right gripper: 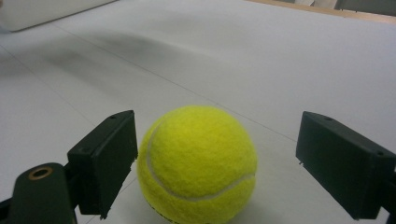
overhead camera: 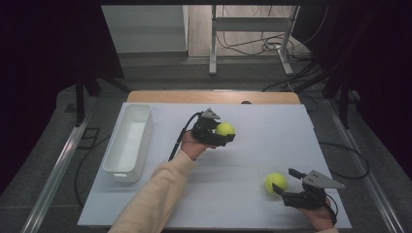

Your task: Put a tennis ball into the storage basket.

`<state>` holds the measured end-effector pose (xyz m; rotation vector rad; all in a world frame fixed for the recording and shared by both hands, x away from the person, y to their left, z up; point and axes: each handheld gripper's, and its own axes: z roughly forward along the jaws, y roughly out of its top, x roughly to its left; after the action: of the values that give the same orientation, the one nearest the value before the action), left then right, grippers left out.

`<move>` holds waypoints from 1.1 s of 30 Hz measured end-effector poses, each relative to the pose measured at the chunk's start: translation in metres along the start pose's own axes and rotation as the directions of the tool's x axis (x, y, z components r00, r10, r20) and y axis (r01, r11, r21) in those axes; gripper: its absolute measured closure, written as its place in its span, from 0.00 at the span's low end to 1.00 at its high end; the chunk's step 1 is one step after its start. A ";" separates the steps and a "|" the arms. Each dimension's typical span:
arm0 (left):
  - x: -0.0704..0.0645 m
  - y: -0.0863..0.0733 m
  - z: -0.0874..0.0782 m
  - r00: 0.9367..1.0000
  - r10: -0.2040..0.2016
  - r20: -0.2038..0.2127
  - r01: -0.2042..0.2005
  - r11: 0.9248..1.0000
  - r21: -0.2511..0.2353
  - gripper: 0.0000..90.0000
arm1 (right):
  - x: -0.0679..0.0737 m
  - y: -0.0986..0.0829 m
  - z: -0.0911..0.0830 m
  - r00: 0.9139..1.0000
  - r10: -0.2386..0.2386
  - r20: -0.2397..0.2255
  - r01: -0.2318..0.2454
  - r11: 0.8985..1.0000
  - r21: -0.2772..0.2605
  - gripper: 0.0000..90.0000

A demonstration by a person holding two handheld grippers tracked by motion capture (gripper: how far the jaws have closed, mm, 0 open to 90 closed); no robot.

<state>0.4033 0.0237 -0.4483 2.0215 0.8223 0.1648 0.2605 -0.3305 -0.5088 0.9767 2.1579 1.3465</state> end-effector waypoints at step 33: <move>0.009 -0.001 -0.025 0.999 -0.006 -0.036 0.005 1.000 -0.028 0.29 | 0.000 0.000 0.000 1.000 -0.002 0.001 0.002 1.000 0.000 0.15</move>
<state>0.3997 0.0471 -0.4367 1.9954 0.8441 0.2094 0.2604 -0.3306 -0.5087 0.9750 2.1570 1.3451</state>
